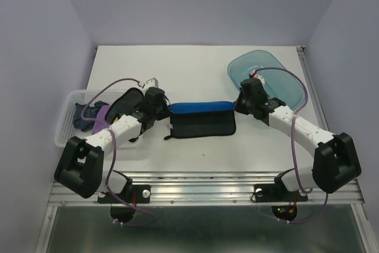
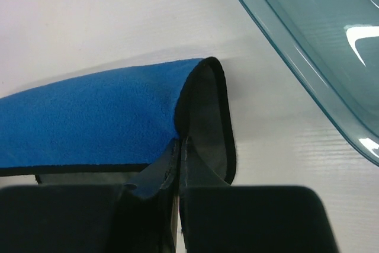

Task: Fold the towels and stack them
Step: Fold the towel

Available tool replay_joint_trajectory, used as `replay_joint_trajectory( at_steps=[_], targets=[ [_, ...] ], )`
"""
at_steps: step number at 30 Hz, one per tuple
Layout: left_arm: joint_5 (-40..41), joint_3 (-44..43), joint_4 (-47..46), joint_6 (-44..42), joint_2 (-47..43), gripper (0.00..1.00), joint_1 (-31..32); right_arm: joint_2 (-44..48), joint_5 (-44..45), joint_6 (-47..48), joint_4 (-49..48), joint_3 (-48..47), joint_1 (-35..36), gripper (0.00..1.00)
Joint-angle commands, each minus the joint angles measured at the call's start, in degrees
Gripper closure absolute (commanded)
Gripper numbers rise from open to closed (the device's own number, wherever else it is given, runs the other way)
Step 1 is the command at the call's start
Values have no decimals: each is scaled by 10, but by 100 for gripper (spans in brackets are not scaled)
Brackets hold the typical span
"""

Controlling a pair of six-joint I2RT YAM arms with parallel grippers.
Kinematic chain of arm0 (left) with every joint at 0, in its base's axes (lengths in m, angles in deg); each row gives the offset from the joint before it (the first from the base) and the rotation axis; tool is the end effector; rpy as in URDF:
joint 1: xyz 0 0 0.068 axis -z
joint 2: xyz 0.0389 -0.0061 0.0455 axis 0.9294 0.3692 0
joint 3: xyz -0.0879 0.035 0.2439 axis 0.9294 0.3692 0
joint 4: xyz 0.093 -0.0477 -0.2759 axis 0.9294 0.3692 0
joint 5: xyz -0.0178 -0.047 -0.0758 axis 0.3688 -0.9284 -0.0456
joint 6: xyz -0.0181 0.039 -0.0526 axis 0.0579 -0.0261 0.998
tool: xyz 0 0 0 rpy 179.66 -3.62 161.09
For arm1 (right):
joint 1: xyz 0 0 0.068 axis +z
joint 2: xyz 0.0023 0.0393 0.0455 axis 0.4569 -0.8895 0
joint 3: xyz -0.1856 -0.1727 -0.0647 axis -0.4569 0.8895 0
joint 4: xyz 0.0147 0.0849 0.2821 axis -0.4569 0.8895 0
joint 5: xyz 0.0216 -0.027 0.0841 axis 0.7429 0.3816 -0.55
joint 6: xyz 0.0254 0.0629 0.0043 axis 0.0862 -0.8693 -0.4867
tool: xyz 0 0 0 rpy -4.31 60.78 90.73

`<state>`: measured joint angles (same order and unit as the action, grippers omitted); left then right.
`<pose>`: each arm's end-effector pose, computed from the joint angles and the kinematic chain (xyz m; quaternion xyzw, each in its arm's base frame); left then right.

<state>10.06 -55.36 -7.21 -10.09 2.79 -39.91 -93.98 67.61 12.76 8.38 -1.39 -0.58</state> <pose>0.3038 -0.1563 0.1856 -0.1141 0.8693 -0.2180 0.4286 0.3121 0.1423 0.2080 0.1181 0.9089 0.1088 0.3848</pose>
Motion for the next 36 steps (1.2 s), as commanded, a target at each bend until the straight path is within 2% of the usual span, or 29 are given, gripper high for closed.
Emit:
replay_joint_trajectory(
  at_steps=[1, 11, 27, 36],
  targets=[
    [-12, 35, -26, 7, -46, 100, 8, 27, -8, 6, 6, 31, -4, 99],
    [-4, 78, -31, 23, -35, 100, 28, 7, -56, 4, -17, 76, -4, 99],
    [-1, 81, -24, 42, 28, 100, 40, -59, -58, 7, -40, 83, -4, 99],
    [1, 97, -24, 50, 21, 100, 45, -67, -55, 4, -36, 88, -3, 99]
  ],
)
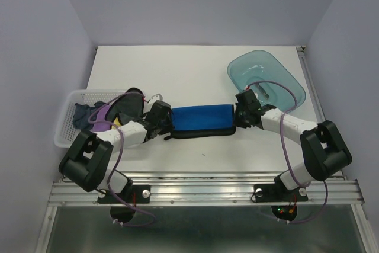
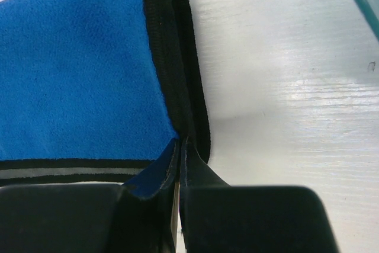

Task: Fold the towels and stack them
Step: Fold the towel

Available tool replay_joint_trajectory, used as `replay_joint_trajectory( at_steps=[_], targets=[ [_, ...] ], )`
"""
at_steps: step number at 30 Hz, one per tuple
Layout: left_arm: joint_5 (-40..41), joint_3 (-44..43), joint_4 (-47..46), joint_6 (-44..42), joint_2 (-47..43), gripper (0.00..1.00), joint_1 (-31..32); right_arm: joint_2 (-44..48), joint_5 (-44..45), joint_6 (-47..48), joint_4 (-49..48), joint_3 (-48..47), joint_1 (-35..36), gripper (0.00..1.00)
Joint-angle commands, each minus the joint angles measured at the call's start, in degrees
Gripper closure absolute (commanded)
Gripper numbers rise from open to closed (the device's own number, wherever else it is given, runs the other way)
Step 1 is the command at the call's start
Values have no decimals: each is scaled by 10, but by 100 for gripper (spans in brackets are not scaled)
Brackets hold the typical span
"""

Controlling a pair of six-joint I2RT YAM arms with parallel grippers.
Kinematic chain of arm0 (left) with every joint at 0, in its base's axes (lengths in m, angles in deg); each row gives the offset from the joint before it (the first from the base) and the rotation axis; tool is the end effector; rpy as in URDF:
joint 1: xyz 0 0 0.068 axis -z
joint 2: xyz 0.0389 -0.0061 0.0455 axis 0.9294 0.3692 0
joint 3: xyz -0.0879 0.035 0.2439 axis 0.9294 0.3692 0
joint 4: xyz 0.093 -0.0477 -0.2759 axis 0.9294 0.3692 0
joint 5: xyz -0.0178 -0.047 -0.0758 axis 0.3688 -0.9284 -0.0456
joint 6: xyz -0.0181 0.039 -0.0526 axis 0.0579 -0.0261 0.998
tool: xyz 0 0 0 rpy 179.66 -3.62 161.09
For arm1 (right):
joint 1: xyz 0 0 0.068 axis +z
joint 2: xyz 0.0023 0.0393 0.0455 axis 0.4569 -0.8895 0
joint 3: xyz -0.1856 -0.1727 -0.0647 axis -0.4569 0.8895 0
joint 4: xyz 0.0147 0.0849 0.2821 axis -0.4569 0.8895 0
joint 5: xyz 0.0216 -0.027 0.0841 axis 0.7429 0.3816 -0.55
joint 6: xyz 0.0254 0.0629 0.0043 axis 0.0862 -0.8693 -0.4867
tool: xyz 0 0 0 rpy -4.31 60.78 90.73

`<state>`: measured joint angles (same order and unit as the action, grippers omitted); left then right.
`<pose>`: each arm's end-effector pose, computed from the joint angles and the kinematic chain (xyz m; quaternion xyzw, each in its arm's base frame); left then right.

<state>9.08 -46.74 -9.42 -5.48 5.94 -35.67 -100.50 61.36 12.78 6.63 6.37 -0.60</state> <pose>0.2687 -0.1648 0.1189 -0.1122 0.9068 -0.2085 0.3487 0.2944 0.1399 0.1264 0.0941 0.9522 0.0973 0.2738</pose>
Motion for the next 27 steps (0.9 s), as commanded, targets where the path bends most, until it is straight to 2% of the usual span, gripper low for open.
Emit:
replay_joint_trajectory(
  at_steps=[1, 21, 27],
  targets=[
    [10, 11, -2, 3, -9, 100, 4, -2, 10, 4, -18, 12, -4, 99],
    [-6, 45, 9, 16, -105, 100, 25, 54, -22, 4, 7, 29, -4, 99],
    [-2, 55, 11, 22, -94, 100, 25, 46, -23, 3, 3, 37, -4, 99]
  ],
)
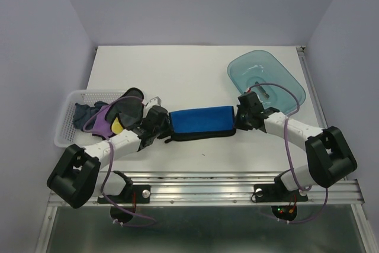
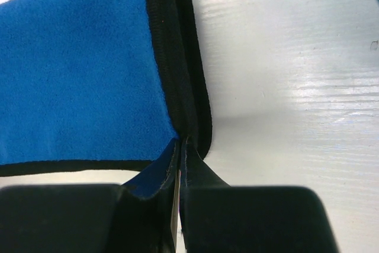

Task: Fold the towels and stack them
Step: Fold the towel

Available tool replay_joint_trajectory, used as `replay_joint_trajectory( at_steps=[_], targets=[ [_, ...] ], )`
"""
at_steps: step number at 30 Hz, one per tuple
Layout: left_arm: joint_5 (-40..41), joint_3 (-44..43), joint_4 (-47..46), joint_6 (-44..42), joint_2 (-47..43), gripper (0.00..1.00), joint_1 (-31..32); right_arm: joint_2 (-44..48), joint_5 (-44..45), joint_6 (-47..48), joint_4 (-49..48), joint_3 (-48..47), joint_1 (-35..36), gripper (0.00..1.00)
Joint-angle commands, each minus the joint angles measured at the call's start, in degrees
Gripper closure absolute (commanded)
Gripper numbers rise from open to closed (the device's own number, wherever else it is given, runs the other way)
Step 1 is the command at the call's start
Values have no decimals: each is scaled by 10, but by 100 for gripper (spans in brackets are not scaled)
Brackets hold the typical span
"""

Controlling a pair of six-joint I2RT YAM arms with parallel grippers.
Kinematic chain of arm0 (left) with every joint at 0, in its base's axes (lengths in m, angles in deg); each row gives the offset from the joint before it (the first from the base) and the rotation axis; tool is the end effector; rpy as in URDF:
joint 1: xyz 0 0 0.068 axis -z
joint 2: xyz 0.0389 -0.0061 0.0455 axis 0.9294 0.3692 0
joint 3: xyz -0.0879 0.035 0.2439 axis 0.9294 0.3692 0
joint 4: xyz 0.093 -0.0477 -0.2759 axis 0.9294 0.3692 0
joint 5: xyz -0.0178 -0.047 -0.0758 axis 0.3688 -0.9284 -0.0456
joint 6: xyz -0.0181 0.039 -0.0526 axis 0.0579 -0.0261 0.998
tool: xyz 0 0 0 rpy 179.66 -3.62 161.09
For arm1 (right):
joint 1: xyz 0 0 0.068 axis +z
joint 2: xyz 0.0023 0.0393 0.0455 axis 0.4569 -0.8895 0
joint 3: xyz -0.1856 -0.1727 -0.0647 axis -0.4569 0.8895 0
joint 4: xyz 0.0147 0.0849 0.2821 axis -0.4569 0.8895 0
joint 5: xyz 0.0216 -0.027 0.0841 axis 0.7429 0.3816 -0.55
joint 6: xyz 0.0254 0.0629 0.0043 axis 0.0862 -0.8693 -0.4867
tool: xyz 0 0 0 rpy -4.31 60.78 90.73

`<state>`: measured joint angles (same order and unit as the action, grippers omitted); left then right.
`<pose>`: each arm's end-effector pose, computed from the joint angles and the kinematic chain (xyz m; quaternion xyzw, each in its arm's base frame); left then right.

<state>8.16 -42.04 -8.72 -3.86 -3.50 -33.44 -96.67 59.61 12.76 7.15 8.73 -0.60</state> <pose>0.2434 -0.1632 0.1363 -0.1044 0.8932 -0.2470 0.3609 0.2832 0.1362 0.1321 0.0902 0.9509 0.1142 0.2732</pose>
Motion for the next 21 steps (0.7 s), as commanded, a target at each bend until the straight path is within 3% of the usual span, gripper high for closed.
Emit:
replay_joint_trajectory(
  at_steps=[1, 5, 8, 9, 13, 17, 21],
  targets=[
    [7, 12, 3, 8, 6, 100, 3, 3, -7, 2, -2, 16, -4, 99],
    [7, 19, 3, 12, 16, 100, 3, -9, -2, 0, -5, 24, -4, 99],
    [1, 20, 4, 8, 16, 93, 3, -13, -2, 0, -5, 24, -4, 81],
    [-4, 18, 5, 2, 9, 76, 6, -10, -2, 3, -5, 21, -4, 78],
    [-8, 15, 10, -1, -30, 28, 16, 12, 0, 12, 6, 10, -4, 66],
    [-6, 14, 15, -7, -71, 14, 18, 41, 3, 24, 14, 3, -3, 56],
    [20, 7, 19, -14, -75, 9, 18, 44, 12, 42, 11, -10, -4, 52]
  ],
)
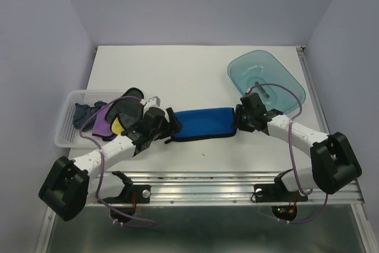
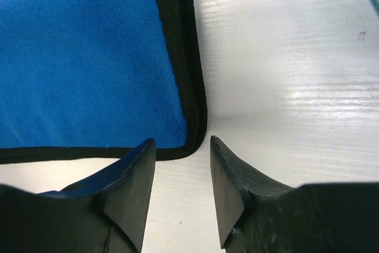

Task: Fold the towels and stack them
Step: Fold the towel

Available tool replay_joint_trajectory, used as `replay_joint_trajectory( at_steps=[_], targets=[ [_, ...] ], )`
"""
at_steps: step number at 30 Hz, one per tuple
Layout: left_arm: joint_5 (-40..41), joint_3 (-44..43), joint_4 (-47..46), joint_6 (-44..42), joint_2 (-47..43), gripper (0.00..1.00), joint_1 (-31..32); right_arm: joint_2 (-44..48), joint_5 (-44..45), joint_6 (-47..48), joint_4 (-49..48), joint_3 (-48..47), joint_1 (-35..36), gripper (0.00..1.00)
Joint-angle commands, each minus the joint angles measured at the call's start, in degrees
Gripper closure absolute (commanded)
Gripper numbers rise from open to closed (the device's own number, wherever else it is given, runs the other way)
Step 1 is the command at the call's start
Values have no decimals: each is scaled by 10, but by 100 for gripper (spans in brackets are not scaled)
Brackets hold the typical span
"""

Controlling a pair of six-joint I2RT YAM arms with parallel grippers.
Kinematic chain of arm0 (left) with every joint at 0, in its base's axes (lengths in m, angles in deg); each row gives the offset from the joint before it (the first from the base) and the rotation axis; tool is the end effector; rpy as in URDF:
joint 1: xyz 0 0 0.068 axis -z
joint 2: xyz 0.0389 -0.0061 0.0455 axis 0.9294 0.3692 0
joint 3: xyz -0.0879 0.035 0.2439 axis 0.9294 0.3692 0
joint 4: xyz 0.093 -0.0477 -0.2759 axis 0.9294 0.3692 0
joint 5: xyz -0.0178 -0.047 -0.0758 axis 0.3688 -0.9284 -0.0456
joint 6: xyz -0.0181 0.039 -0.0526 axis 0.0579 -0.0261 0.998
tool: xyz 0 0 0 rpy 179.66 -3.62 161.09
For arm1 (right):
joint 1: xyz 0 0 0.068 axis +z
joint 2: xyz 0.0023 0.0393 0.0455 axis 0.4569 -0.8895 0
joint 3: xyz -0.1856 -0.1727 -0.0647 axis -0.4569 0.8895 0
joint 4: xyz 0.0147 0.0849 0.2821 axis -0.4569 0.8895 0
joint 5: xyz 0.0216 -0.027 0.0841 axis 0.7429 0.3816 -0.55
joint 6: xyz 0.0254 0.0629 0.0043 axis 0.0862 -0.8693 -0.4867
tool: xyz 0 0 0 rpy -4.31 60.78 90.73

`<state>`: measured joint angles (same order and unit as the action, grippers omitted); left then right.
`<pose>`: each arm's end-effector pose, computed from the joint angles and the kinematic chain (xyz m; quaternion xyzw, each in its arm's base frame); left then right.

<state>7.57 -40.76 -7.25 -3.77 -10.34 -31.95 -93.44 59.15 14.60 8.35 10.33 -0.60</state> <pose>0.2303 -0.1637 0.1575 -0.0913 0.8787 -0.2769 0.3780 0.2743 0.1322 0.1376 0.0738 0.9514 0.1150 0.2761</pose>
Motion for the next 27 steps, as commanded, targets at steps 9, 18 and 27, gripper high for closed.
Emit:
replay_joint_trajectory(
  at_steps=[9, 18, 27],
  targets=[
    [61, -56, 7, -21, 79, 19, -1, -52, 36, 57, -38, -56, -4, 52],
    [69, -63, 0, -20, 137, 36, -10, -96, 12, 66, -58, -49, -4, 60],
    [42, -54, -53, -16, 177, 67, -10, -116, 7, 56, -65, -28, -4, 81]
  ],
)
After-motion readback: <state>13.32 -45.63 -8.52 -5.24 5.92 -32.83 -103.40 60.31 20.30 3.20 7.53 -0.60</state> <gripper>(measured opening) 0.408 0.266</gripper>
